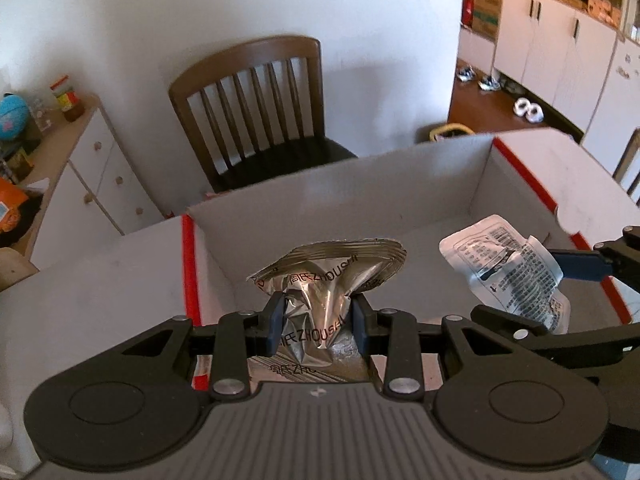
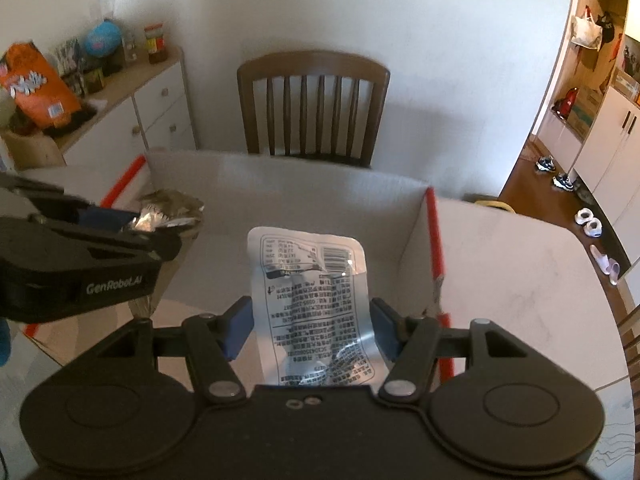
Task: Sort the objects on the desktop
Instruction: 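Carry the foil bag and the sachet with both tools over the red box, then open both tools to drop the foil bag and sachet into the box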
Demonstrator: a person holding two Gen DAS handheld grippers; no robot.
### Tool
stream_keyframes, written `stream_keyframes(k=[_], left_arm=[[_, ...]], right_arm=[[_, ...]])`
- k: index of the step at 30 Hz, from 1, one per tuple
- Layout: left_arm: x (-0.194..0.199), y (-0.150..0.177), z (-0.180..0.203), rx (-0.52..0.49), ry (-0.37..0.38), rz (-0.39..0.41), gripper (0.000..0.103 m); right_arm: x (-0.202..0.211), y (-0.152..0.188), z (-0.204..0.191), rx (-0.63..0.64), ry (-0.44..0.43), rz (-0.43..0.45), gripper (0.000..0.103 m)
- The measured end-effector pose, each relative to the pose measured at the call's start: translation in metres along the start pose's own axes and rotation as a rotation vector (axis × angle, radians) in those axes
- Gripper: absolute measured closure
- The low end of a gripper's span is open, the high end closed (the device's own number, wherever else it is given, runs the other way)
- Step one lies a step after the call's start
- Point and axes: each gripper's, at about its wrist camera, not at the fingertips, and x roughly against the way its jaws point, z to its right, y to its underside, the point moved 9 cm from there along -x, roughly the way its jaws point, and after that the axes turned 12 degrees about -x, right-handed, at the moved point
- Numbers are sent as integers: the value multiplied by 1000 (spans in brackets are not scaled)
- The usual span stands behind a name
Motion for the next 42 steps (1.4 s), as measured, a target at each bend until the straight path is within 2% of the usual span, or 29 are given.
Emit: stream_keyframes(k=[9,20,31,32,33,34,35,41,42], left_arm=[[-31,9,7,-36,45,-77,70],[-64,20,15,-98,70,-224,69],[-72,19,20,-123,92,-261,66],[-71,19,19,-114,88,-260,60],[-70,18,17,-103,83,-253,49],[-68,17,17,-96,94,-240,48],[-65,15,18,-90,114,-229,43],[-50,4,13,-74,108,-184,40],[-45,4,13,-72,105,-182,40]], right_arm=[[-29,17,-1,23,1,-90,41],[-50,33,-2,52,24,-188,41],[-53,35,-5,46,25,-258,39],[-52,35,-5,49,20,-262,37],[-52,34,-5,50,16,-265,37],[-52,34,-6,49,13,-263,36],[-51,34,-7,47,10,-259,35],[-39,31,-5,53,2,-234,32],[-38,29,-4,53,5,-228,29]])
